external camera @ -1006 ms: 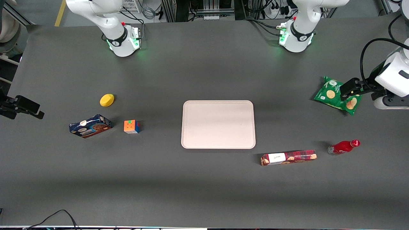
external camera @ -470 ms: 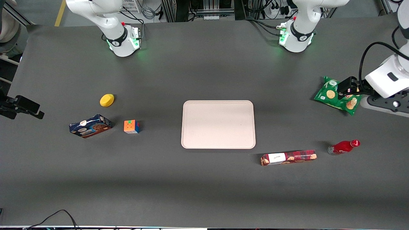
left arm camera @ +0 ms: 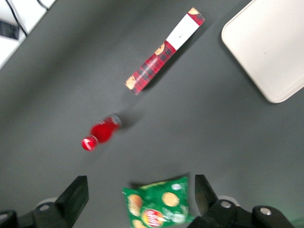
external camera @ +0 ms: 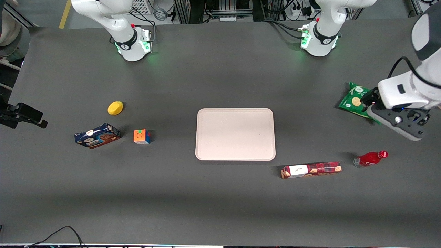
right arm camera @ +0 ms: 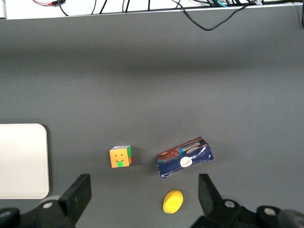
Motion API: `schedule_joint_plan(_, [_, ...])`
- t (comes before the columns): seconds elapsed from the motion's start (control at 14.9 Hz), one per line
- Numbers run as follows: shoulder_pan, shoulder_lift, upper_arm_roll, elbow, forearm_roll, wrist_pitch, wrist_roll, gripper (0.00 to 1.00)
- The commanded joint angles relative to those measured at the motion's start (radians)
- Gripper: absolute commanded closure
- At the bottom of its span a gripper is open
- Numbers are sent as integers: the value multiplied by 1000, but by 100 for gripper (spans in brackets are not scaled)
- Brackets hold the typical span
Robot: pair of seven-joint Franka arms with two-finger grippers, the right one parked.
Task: Place red cookie box on tray
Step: 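Move the left gripper from the green chip bag toward the red plaid cookie box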
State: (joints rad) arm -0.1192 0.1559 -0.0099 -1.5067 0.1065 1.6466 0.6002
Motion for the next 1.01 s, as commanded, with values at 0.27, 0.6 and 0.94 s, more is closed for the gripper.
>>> schedule_joint_plan(0.27, [1,154,16,19,-19,162,296,0])
schedule_joint_plan(0.6, [-5,206,-19,16,-34,231,297,0])
schedule_joint_plan(0.94, [6,289,-65,-39,-57,401,361,0])
